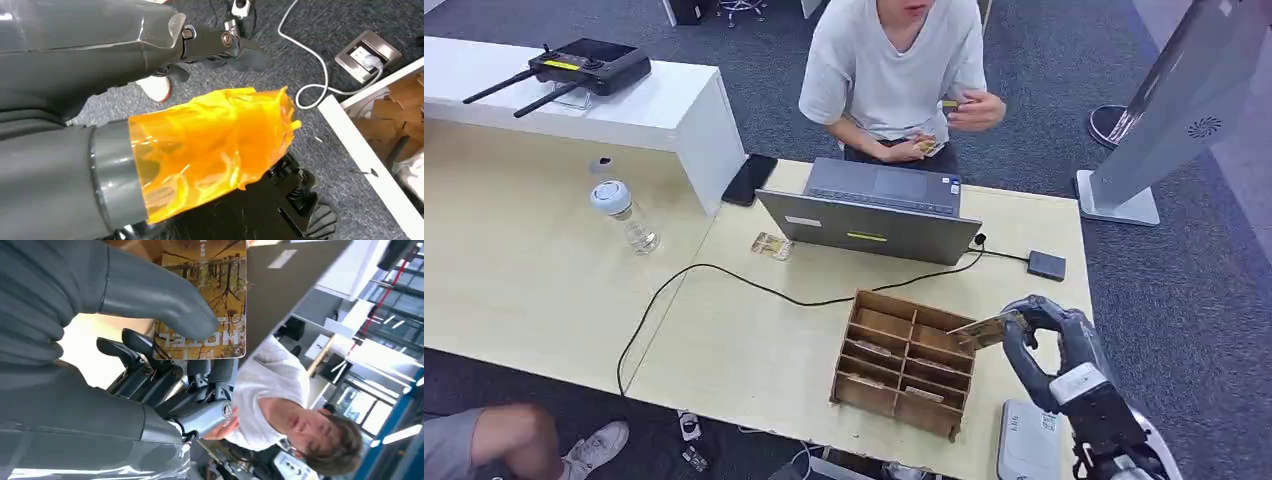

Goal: Pass the card to the sensor for recognition and then transmit it.

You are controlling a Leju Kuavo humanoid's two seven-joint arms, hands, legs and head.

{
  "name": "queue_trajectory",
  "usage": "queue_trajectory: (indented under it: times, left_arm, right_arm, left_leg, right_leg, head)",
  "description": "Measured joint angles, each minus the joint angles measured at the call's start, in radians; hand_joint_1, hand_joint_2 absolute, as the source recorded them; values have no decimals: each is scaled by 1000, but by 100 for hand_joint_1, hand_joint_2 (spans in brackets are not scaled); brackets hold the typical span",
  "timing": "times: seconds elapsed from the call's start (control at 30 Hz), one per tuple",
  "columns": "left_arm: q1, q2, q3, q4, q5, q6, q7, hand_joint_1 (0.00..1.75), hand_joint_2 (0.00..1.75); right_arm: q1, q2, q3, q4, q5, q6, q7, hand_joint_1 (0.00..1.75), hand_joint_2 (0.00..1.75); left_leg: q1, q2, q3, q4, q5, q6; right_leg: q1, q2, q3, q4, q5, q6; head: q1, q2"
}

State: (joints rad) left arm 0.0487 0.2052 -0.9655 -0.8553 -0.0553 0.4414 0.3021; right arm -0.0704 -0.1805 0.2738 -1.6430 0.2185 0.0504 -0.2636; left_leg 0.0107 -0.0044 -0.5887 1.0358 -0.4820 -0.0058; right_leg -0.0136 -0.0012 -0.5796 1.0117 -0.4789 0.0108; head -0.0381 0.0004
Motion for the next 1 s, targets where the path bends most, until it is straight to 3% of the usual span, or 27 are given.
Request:
queue_trajectory:
  times: [0.43, 1.0]
  left_arm:
    - [-38, -24, 2, 26, -92, -84, 7, 0, 0]
    - [-75, -69, 56, 87, -203, -176, -10, 0, 0]
  right_arm:
    - [-153, 53, 64, 40, 10, -12, 44, 175, 175]
    - [-318, 158, 96, 237, 45, -58, 115, 175, 175]
  left_leg:
    - [0, 0, 0, 0, 0, 0]
    - [0, 0, 0, 0, 1, 0]
  right_leg:
    - [0, 0, 0, 0, 0, 0]
    - [0, 0, 0, 0, 0, 0]
  head:
    - [0, 0]
    - [0, 0]
